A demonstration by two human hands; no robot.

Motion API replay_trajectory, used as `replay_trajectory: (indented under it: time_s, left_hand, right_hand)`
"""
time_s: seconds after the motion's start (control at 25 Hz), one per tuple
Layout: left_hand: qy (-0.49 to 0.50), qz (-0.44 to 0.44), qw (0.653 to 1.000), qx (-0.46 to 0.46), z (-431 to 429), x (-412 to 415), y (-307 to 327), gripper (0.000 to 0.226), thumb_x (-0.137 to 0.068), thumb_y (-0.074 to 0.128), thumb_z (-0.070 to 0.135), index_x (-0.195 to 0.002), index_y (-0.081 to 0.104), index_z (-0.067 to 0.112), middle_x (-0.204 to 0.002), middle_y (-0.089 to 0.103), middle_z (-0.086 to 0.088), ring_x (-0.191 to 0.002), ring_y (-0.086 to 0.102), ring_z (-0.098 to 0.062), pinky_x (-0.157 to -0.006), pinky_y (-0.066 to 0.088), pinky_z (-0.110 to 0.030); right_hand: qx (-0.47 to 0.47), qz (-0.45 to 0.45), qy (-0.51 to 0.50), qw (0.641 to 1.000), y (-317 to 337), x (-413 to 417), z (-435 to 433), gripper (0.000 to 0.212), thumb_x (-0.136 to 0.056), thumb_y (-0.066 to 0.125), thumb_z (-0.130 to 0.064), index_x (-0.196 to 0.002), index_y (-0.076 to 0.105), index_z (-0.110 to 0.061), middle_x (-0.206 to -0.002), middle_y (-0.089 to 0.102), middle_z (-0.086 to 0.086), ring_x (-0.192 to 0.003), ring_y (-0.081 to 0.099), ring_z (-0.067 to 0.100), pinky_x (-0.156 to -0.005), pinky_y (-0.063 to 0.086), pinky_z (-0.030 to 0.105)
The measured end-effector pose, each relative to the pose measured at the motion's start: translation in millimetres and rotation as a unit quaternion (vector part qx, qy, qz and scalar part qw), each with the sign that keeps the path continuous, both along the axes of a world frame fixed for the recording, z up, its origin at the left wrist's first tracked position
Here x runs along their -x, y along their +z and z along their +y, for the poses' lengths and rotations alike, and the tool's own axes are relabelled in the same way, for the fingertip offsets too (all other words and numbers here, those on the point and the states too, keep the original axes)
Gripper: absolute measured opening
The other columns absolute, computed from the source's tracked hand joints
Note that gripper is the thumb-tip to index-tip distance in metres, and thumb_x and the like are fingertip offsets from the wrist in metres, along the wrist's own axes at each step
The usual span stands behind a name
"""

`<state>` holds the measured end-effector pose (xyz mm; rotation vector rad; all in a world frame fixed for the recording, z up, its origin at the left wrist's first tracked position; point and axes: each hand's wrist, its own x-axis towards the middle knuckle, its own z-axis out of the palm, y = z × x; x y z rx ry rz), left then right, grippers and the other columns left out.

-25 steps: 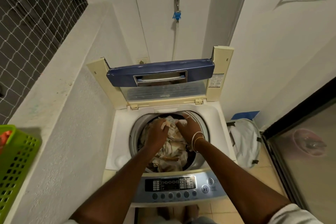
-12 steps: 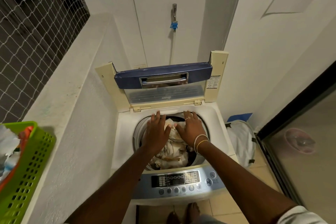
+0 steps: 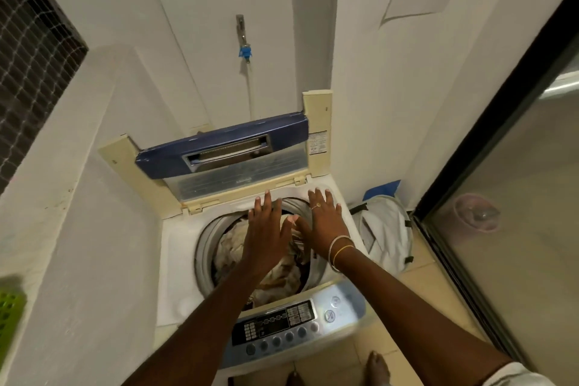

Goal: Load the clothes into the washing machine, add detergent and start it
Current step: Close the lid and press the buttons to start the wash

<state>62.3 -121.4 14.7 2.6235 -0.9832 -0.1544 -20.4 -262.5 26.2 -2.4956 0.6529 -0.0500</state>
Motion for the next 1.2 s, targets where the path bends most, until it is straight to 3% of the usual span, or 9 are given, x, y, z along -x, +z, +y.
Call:
replay_trajectory:
  time_s: [0.24,0.4,0.64,0.8,1.2]
  left_hand:
    - [-0.046,0.026,0.999,-0.009,-83,38,-11,0.067,-0.102,0.019,0.053,-0.158,0.018,0.017,-0.167,0.005,-0.008,-0.154,0.001,-0.030,-0.124,0.004,-0.047]
    - [-0.094,0.019,0.995,-0.034,-135,59,-27,0.071,-0.100,0.011,0.058,-0.158,0.018,0.018,-0.167,0.005,-0.007,-0.155,0.002,-0.028,-0.125,0.007,-0.049]
    - [-0.158,0.050,0.985,-0.049,-196,90,-51,0.062,-0.104,0.022,0.048,-0.158,0.019,0.018,-0.167,0.008,-0.010,-0.154,0.003,-0.030,-0.125,0.011,-0.050]
    - [-0.178,0.059,0.982,-0.034,-217,105,-56,0.071,-0.097,0.010,0.052,-0.158,0.020,0.017,-0.167,0.011,-0.011,-0.154,0.002,-0.031,-0.125,0.011,-0.051]
    - [-0.154,0.061,0.986,-0.033,-204,94,-46,0.073,-0.097,0.007,0.056,-0.157,0.021,0.017,-0.167,0.010,-0.011,-0.154,0.003,-0.031,-0.124,0.011,-0.050]
  right_hand:
    - [0.013,-0.003,-0.046,0.999,-13,51,-70,0.083,-0.096,0.033,-0.066,-0.157,0.010,-0.016,-0.165,0.009,0.009,-0.153,0.002,0.029,-0.123,0.009,0.053]
    - [-0.017,-0.004,-0.097,0.995,-32,83,-115,0.082,-0.096,0.034,-0.066,-0.157,0.012,-0.017,-0.166,0.011,0.006,-0.153,0.002,0.025,-0.124,0.009,0.049]
    - [-0.019,0.037,-0.139,0.989,-61,134,-173,0.082,-0.096,0.037,-0.063,-0.157,0.009,-0.018,-0.166,0.008,0.008,-0.153,0.001,0.027,-0.124,0.006,0.051]
    - [-0.007,0.059,-0.157,0.986,-66,155,-195,0.080,-0.098,0.041,-0.058,-0.158,0.007,-0.017,-0.166,0.005,0.008,-0.153,-0.002,0.027,-0.123,0.006,0.049]
    - [-0.024,0.037,-0.151,0.988,-60,133,-177,0.082,-0.097,0.039,-0.063,-0.158,0.009,-0.019,-0.166,0.005,0.006,-0.153,-0.002,0.025,-0.124,0.002,0.047]
